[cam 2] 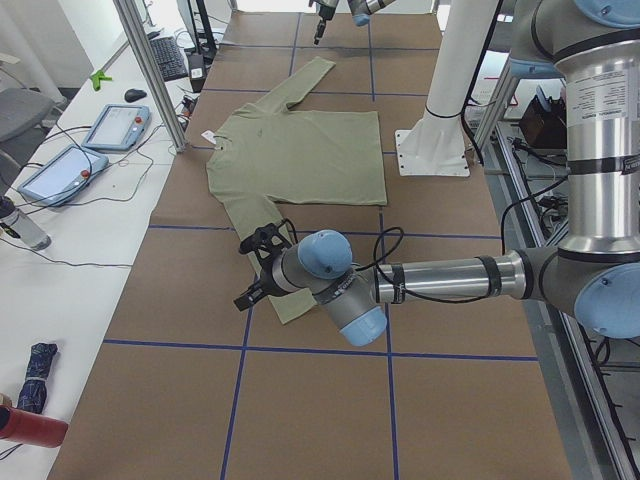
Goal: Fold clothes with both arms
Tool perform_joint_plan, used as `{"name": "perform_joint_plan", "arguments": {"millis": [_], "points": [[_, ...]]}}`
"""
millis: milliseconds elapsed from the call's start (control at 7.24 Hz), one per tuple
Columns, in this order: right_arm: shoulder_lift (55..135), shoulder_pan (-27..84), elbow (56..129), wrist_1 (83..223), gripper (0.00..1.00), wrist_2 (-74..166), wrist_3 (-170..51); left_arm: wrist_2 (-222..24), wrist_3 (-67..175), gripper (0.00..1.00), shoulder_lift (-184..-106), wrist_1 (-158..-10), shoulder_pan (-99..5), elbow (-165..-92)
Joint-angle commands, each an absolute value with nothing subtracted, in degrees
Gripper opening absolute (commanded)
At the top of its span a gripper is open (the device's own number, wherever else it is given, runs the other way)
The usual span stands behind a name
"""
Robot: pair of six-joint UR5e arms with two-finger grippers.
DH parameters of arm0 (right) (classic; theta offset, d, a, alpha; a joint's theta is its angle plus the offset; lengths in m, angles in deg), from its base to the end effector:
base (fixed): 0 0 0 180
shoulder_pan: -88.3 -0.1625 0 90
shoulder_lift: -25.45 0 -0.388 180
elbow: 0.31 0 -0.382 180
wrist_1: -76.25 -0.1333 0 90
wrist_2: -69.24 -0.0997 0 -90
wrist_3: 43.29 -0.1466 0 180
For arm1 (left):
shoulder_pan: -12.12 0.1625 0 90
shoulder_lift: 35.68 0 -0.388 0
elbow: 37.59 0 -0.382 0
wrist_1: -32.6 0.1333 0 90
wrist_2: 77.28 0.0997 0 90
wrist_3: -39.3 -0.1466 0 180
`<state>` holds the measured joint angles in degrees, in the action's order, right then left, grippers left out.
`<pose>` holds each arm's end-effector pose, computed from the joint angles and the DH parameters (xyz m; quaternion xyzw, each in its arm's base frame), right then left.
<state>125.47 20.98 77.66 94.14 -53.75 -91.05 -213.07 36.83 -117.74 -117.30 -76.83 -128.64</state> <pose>-0.1222 -0.4311 0.6905 0.1830 -0.4441 0.0714 0.8742 -0.0197 -0.4677 0.5745 0.4154 0.3430 0.1989 0.8187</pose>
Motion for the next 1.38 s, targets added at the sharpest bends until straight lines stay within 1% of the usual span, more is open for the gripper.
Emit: {"name": "perform_joint_plan", "arguments": {"millis": [0,276,966,1105,1243], "points": [[124.4,25.2,77.5,94.0,0.76,-50.1,-91.6,-213.2,36.8,1.0,-117.2,-118.4,-76.7,-128.7],[124.0,28.6,77.6,94.1,0.7,-48.1,-92.9,-213.1,36.8,1.0,-117.3,-118.4,-76.7,-128.7],[124.0,31.0,77.1,94.3,0.67,-46.2,-93.0,-213.1,36.8,1.0,-117.3,-118.3,-76.7,-128.6],[124.0,31.2,77.1,94.3,0.62,-46.2,-93.0,-213.1,36.8,1.0,-117.3,-118.3,-76.7,-128.6],[124.0,31.3,77.1,94.3,0.53,-46.2,-92.9,-213.2,36.8,1.0,-117.3,-118.3,-76.7,-128.6]]}}
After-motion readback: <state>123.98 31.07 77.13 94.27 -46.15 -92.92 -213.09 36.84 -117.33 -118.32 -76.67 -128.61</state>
